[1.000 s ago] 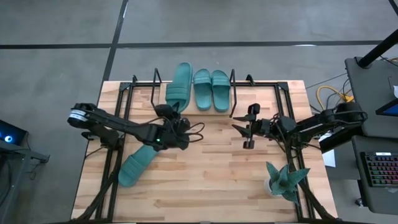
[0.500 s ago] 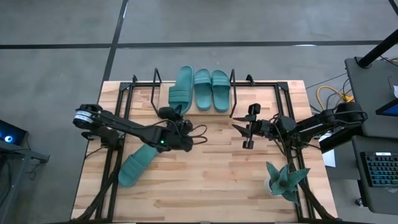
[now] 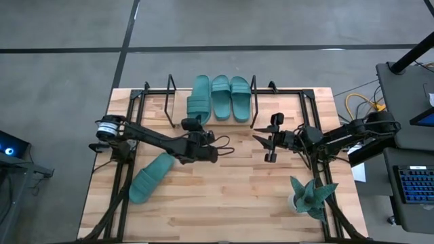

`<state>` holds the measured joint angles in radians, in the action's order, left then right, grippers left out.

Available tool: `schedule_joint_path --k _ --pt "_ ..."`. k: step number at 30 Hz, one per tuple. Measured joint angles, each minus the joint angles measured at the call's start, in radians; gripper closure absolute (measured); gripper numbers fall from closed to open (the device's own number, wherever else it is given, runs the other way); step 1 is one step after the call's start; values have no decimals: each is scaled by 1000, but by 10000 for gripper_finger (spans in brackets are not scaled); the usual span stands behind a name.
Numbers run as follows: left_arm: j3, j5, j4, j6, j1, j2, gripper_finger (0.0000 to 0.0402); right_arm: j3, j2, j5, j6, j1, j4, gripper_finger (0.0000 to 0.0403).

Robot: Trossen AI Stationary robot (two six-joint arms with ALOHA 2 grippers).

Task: Pick and place slides into the shelf
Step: Put the blue slide on the shelf

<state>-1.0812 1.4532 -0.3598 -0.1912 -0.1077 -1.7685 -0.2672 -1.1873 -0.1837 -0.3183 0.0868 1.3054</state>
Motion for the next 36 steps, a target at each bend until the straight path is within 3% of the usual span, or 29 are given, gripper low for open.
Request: schedule_joint_path --k 6,12,19,27,36 --pt "9 -12 -32 65 19 -7 384 0 0 0 -6 0 -12 314" --pt "20 -180 -46 160 34 -11 384 0 0 0 -24 0 -14 323" --pt "72 -174 -49 236 54 -12 384 0 0 0 -27 0 -14 328" --pt "77 -260 -42 342 59 -42 384 0 0 0 -34 0 -13 323" --pt "63 -264 -17 342 61 -115 384 0 0 0 -34 0 -14 333"
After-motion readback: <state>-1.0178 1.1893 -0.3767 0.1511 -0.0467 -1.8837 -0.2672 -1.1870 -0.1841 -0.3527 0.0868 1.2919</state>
